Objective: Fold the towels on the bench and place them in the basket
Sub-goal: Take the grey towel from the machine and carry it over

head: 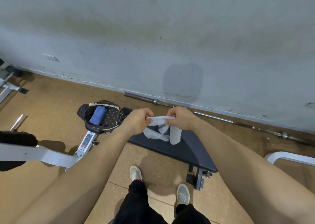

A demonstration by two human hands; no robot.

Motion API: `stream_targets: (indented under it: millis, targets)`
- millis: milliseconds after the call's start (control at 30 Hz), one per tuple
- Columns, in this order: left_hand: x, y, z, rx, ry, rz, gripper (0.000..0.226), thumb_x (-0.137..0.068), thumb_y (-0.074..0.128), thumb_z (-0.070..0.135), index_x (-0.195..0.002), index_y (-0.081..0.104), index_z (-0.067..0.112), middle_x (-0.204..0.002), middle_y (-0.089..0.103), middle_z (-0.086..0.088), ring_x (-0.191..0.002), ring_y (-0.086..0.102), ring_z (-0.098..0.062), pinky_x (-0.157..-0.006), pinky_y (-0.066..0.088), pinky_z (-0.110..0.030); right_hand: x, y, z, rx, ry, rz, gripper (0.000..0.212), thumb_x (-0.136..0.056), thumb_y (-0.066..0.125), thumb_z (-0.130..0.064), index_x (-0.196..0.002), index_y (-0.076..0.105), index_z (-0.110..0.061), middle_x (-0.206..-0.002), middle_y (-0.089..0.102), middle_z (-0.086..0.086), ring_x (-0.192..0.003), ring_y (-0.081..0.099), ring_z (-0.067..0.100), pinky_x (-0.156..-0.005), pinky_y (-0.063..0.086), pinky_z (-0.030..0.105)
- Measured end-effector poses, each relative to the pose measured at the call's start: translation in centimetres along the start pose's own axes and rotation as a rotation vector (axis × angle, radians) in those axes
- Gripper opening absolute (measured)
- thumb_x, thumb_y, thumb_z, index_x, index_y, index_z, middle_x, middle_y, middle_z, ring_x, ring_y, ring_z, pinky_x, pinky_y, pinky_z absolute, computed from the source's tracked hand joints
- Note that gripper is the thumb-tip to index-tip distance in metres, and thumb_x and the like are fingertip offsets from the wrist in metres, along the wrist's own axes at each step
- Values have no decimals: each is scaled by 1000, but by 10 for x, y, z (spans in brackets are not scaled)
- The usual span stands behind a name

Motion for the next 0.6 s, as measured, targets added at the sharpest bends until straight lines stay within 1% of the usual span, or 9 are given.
stream_targets:
  millis: [100, 167, 233, 300, 367, 467, 533, 600]
  targets:
    - [-25, -10, -12, 23, 58, -43, 7, -92, 63, 22, -98, 65, 27, -88, 63, 9, -84, 60, -14, -71, 43, -25, -18, -7, -11, -1, 60, 28, 17, -87, 71, -34, -85, 66, -19, -82, 62, -6, -76, 56, 13, -61, 40, 26]
    - [-41, -11, -22, 48, 80, -117, 4, -90, 66, 26, -90, 64, 29, -86, 63, 8, -80, 58, -13, -65, 41, -25, -27, -11, -19, -12, 101, 55, 21, -87, 71, -35, -82, 63, -16, -76, 58, -4, -70, 52, 14, -58, 38, 27]
    - [-54, -8, -31, 48, 131, -218, 9, -88, 66, 29, -82, 60, 30, -80, 60, 8, -76, 56, -14, -62, 39, -26, -37, -12, -27, -22, 142, 96, 20, -85, 72, -32, -82, 65, -13, -72, 56, -3, -66, 50, 13, -57, 37, 28]
    - [-61, -5, -39, 5, 184, -312, 17, -87, 67, 31, -76, 54, 28, -75, 56, 7, -72, 51, -18, -61, 37, -28, -47, -9, -34, -51, 189, 146, 16, -83, 71, -27, -79, 66, -13, -69, 56, -4, -65, 50, 13, -58, 39, 28]
    - [-64, 1, -54, -38, 203, -405, 18, -87, 67, 35, -81, 54, 24, -79, 57, 5, -73, 51, -17, -65, 39, -31, -53, -4, -39, -103, 217, 185, 13, -82, 70, -22, -72, 63, -17, -68, 58, -5, -66, 52, 13, -59, 40, 25]
    - [-62, 9, -81, -23, 195, -502, 19, -87, 67, 34, -97, 55, 25, -91, 60, 7, -83, 55, -16, -74, 45, -32, -56, 4, -49, -118, 227, 218, 11, -84, 70, -20, -75, 63, -19, -75, 63, -5, -68, 56, 9, -58, 39, 20]
    - [-61, 13, -92, -38, 229, -505, 15, -88, 66, 32, -98, 57, 26, -90, 60, 9, -87, 58, -18, -73, 45, -32, -53, 9, -50, -96, 241, 242, 8, -84, 70, -20, -79, 64, -19, -81, 66, -4, -72, 58, 11, -58, 40, 21]
    - [-58, 15, -100, -75, 247, -477, 6, -92, 62, 30, -95, 59, 25, -87, 60, 7, -86, 58, -19, -71, 44, -31, -48, 17, -46, -45, 264, 249, 7, -84, 70, -22, -83, 64, -18, -82, 65, -5, -75, 59, 12, -59, 42, 24]
Point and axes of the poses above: each hand's wrist, its own x-axis away from the middle knuckle, its own y-axis out of the palm, z = x × y, the point moved 8 cm from there along -x, towards the middle knuckle
